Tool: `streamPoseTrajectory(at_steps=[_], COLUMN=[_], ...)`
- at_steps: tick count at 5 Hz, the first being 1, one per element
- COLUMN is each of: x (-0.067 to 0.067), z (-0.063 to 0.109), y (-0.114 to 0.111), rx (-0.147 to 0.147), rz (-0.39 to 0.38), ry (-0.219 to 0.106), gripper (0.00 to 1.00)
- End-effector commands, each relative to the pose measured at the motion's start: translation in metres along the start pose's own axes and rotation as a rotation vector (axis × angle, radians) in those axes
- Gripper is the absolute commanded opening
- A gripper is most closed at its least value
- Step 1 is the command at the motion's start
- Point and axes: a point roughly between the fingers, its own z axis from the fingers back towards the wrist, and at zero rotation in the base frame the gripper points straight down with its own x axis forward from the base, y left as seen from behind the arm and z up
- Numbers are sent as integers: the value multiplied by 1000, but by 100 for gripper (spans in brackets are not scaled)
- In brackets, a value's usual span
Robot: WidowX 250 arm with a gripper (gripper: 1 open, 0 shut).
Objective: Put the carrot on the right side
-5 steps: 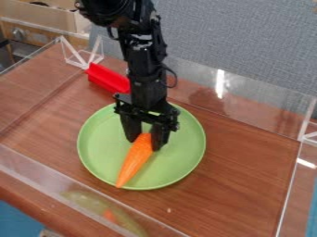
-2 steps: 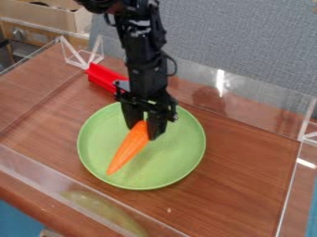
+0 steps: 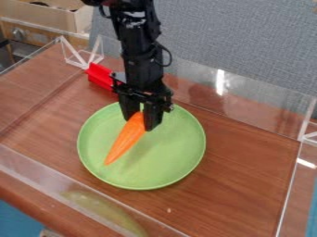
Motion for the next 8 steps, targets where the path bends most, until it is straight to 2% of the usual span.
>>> streamPoseTrajectory(at_steps=[1,2,3,4,5,6,7,8], x=[15,23,16,8,4,1,3,4], z=[-1,-10,-1,3,7,3,15,24], y=[6,6,11,17,14,15,-4,-39], rx=[9,9,23,33,40,50,27,-3], rz=[-68,-114,8,114,193,271,229,137], ry=[-46,-50,-74,-83,-107,-109,-146,-178], gripper=[0,0,100,0,100,0,0,0])
